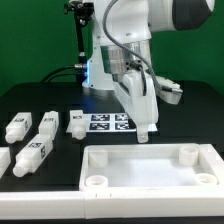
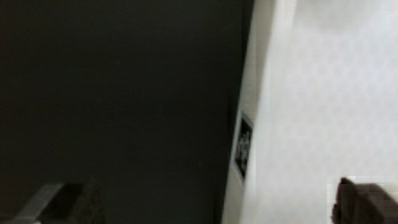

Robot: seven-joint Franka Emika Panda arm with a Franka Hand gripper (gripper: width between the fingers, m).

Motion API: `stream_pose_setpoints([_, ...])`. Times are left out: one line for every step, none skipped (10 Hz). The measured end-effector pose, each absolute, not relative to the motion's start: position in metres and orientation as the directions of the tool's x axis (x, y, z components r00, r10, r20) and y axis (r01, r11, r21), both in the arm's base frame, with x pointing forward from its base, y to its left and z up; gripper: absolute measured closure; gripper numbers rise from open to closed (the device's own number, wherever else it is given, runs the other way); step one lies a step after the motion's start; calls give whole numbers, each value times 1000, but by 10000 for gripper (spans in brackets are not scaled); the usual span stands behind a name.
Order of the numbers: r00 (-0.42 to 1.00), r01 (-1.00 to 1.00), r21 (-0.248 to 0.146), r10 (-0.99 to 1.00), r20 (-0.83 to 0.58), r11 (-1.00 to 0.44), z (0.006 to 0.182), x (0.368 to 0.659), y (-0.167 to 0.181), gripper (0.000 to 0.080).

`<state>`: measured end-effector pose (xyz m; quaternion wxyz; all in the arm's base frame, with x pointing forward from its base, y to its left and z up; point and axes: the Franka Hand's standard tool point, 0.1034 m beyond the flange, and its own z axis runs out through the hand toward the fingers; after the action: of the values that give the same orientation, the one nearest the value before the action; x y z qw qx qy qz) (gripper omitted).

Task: Assemble desk

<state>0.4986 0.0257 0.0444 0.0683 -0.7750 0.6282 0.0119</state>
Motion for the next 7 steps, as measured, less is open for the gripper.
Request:
stream_pose_setpoints([310, -948, -101, -946, -92, -301, 46, 492, 21, 151])
stream_pose_setpoints([442, -894, -110, -894, -69, -434, 47, 481, 12, 151])
stream_pose_setpoints([597, -800, -114, -801, -49, -589, 50, 468, 2, 151])
stream_pose_setpoints([698, -713, -111, -715, -20, -693, 54, 460, -1, 151])
stream_pose_setpoints([712, -698, -107, -702, -1, -708, 54, 457, -1, 151])
stream_pose_setpoints([776, -627, -105, -631, 10, -772, 53, 458, -3, 151])
stream_pose_setpoints([818, -570, -104, -575, 18, -815, 53, 458, -4, 151])
